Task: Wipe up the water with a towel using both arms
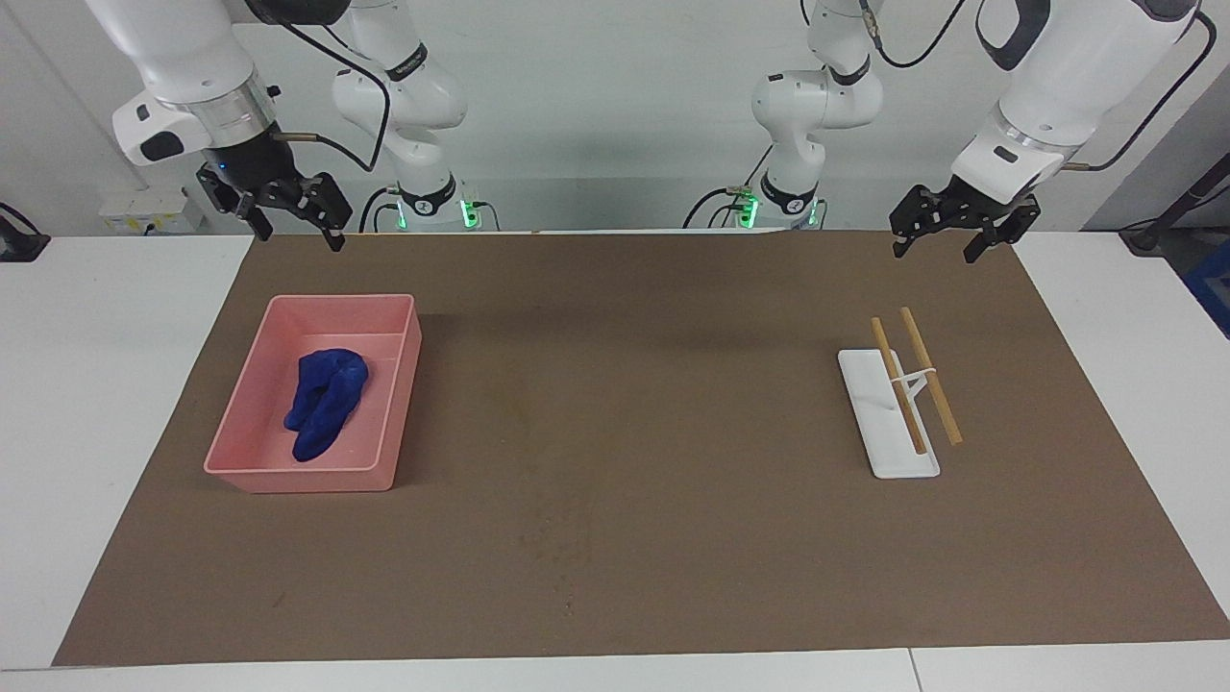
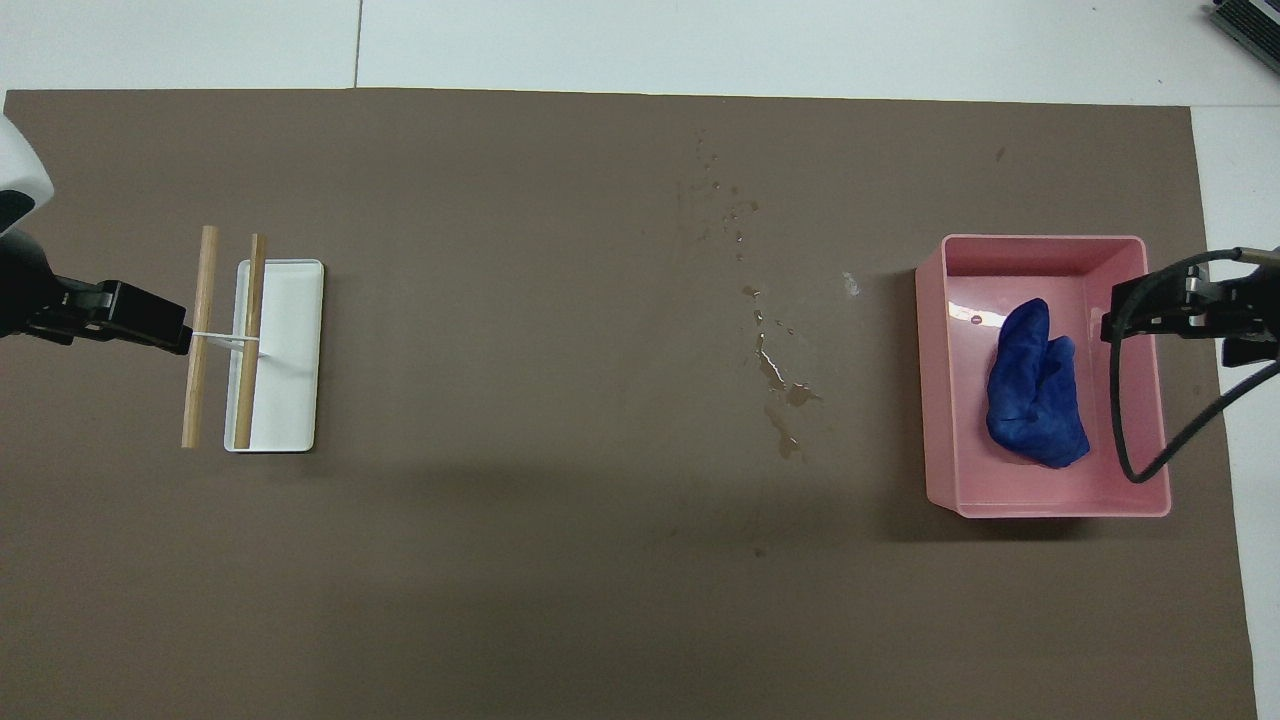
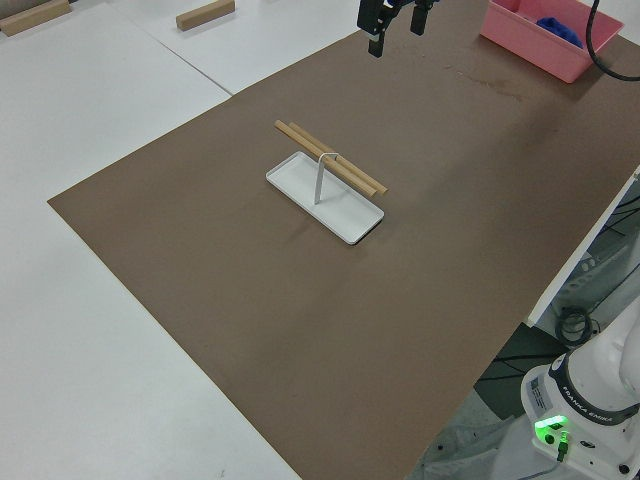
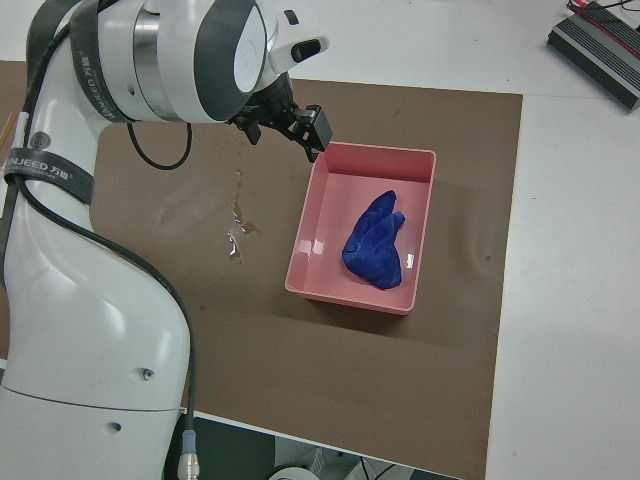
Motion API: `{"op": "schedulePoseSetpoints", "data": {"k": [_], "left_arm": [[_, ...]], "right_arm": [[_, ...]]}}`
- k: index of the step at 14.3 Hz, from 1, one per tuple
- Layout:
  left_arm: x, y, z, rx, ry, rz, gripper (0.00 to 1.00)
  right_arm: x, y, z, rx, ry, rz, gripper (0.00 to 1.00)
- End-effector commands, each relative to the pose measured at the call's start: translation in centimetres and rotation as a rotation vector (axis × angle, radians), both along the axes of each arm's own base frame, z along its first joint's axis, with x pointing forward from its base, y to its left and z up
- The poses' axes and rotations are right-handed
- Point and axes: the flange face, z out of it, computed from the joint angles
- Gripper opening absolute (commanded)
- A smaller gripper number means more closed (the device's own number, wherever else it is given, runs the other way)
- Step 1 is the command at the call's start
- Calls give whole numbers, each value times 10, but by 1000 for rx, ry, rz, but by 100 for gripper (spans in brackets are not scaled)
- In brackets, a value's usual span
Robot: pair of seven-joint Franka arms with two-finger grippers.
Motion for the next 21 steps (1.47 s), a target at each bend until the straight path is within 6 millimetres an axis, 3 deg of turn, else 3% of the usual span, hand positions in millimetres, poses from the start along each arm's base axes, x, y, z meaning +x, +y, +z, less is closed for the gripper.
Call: {"op": "schedulePoseSetpoints", "data": {"k": [1, 5, 8, 21], "left_arm": [[-10, 3, 1, 19, 3, -15, 100], [-10, 3, 1, 19, 3, -15, 100], [-10, 3, 2, 19, 2, -15, 100], [-5, 2, 4, 15, -38, -15, 100]], "right_arm": [[4, 3, -12, -4, 1, 1, 100], [-1, 6, -20, -2, 29, 23, 100], [-1, 8, -20, 2, 21, 147, 100], [-2, 9, -23, -31, 10, 106, 100]]}}
